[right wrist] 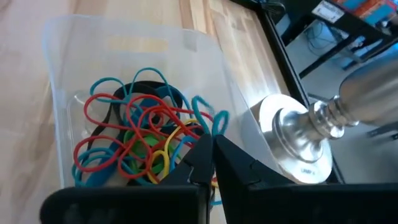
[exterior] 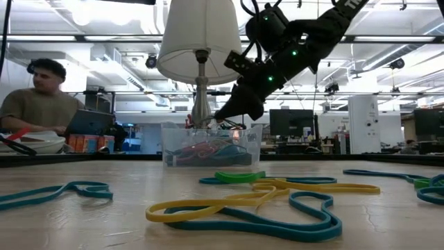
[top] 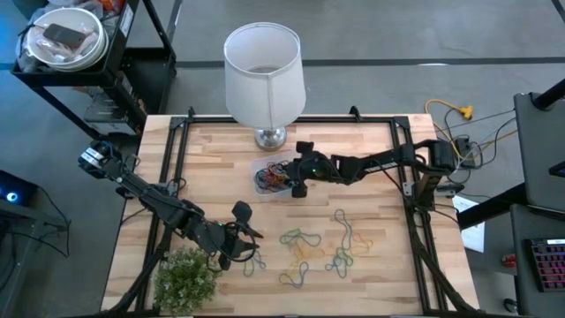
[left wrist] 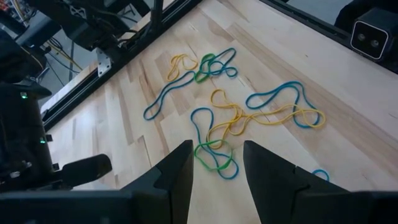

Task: Pick and place rubber bands into bin
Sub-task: Put the blue rubber band into the transparent container

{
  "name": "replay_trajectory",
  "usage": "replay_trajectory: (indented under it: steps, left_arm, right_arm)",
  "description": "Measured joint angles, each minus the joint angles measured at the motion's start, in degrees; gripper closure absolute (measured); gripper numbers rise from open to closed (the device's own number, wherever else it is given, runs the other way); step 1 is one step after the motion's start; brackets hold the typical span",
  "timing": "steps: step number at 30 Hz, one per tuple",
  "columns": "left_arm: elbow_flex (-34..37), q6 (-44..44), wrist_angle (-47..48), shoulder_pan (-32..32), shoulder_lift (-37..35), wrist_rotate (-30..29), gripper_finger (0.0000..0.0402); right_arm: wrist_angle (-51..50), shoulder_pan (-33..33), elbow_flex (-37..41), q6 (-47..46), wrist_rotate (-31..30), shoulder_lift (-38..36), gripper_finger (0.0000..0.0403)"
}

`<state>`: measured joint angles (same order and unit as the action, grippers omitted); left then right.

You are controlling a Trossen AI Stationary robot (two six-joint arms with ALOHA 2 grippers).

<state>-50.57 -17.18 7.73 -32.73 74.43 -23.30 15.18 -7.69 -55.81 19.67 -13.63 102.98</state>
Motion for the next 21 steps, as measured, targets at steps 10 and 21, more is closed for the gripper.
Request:
replay_trajectory:
  steps: [10, 21]
  left_arm:
    - [0.09, -0.01, 0.02, 0.00, 0.00, -0.01, 0.0276]
    - [0.25, 0.01, 0.09, 0.02, 0.00, -0.06, 0.0276]
  right_arm:
    - [-0.95, -0.30, 0.03, -1.30, 3.27, -0.17, 0.0335]
    - [-3.37, 0.53, -0.11, 1.74, 3.14, -3.98, 0.0260]
